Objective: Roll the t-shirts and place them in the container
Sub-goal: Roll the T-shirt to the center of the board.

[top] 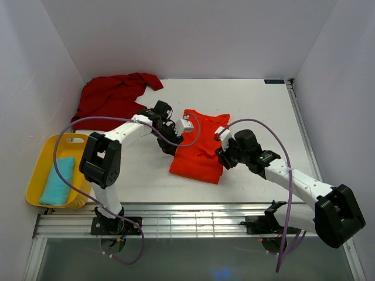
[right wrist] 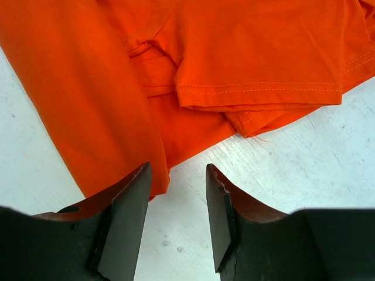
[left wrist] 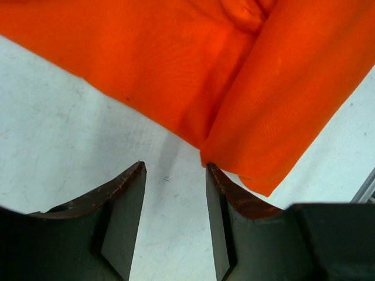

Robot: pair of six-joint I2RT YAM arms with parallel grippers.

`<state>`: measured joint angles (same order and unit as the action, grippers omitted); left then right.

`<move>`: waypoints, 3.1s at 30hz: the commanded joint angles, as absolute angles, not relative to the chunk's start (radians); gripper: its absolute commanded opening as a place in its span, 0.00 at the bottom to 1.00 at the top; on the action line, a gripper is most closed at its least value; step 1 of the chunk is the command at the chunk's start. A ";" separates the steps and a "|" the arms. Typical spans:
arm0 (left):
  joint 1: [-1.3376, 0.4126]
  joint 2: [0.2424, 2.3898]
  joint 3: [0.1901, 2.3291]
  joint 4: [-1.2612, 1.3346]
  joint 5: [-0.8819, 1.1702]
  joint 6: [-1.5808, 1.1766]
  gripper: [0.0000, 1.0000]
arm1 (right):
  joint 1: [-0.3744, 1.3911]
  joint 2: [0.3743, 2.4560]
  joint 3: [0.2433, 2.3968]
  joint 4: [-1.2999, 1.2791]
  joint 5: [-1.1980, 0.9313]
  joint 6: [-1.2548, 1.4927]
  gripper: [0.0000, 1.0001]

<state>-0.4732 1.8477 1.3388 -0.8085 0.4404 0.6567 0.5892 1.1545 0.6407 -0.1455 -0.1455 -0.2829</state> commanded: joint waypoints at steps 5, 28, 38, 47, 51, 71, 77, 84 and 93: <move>-0.497 1.619 1.350 -0.794 0.540 0.660 0.54 | 0.586 1.071 0.644 -0.155 -0.188 -0.227 0.36; -0.704 1.651 1.143 -0.681 0.268 0.718 0.53 | 0.519 1.265 0.546 0.002 -0.310 0.020 0.32; -0.761 1.293 0.807 -0.440 0.212 1.061 0.95 | 0.519 1.073 0.601 -0.046 -0.463 -0.164 0.52; -0.798 1.287 0.669 -0.278 0.153 1.105 0.92 | 0.557 0.870 0.511 -0.063 -0.392 -0.310 0.55; -0.801 1.316 0.669 -0.243 0.170 1.100 0.93 | 0.600 0.857 0.492 -0.083 -0.350 -0.391 0.55; -0.799 1.453 0.707 -0.264 0.169 1.062 0.77 | 0.828 1.241 0.472 -0.012 -0.051 -0.512 0.66; -0.787 1.473 0.719 -0.298 0.158 1.066 0.64 | 0.827 1.246 0.471 -0.012 -0.020 -0.505 0.66; -0.784 1.463 0.732 -0.299 0.179 1.037 0.65 | 0.827 1.066 0.515 -0.230 -0.077 -0.584 0.64; -0.784 1.454 0.741 -0.301 0.166 1.026 0.64 | 0.828 0.900 0.482 -0.132 -0.247 -0.657 0.66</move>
<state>-0.7883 1.4681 0.7124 -0.2840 0.1604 1.0431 0.8249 0.8791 0.4824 -0.1940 -0.1829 -0.6258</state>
